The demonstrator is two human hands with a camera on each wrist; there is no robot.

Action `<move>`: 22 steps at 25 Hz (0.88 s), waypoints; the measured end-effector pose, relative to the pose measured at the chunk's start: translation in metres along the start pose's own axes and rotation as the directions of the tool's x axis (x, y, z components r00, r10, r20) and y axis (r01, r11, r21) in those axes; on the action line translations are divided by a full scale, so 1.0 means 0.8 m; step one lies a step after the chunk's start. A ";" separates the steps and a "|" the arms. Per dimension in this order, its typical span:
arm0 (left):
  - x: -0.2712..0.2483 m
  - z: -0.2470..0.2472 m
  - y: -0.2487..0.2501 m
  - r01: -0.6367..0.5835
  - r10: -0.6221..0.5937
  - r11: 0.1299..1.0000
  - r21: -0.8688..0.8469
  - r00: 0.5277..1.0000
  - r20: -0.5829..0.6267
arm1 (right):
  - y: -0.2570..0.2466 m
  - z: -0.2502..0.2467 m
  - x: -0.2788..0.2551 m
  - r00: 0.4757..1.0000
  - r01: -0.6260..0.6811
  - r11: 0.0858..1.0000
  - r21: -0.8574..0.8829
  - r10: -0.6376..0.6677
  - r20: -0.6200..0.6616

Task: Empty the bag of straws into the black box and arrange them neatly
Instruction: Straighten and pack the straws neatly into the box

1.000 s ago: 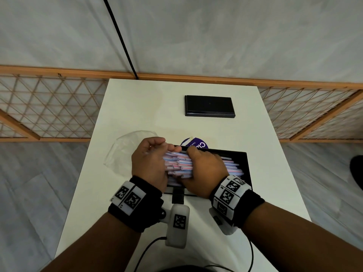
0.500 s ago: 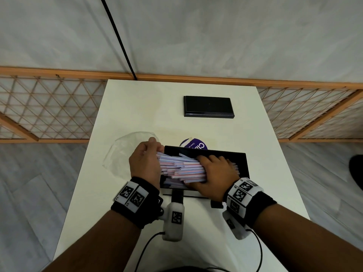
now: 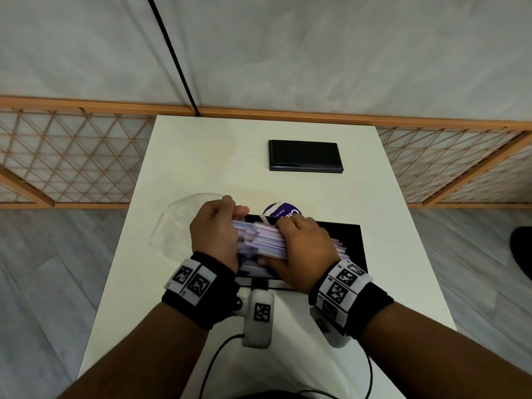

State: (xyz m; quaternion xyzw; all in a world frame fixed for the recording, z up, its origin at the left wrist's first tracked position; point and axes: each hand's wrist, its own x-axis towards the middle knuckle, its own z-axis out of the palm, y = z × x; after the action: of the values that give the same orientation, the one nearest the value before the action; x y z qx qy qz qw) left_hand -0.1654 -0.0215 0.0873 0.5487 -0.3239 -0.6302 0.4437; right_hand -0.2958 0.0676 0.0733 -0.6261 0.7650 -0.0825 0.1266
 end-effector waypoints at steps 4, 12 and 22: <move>0.008 -0.012 -0.008 -0.064 0.066 0.995 0.070 0.997 -0.037 | 0.026 0.005 -0.016 0.999 -0.031 0.995 0.099 0.027 0.046; -0.007 -0.006 -0.025 -0.225 0.178 0.927 0.301 0.968 0.176 | 0.026 0.013 -0.022 0.982 -0.135 0.990 -0.047 0.140 0.128; -0.004 -0.021 -0.020 -0.531 0.278 0.548 0.647 0.845 0.458 | 0.029 0.003 -0.022 0.986 -0.160 0.987 0.027 0.159 0.042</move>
State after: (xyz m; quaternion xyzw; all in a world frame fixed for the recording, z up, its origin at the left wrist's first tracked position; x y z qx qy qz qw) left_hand -0.1525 -0.0111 0.0709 0.4875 -0.7375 -0.3918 0.2548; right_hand -0.3137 0.0896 0.0660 -0.5624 0.8086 -0.0712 0.1573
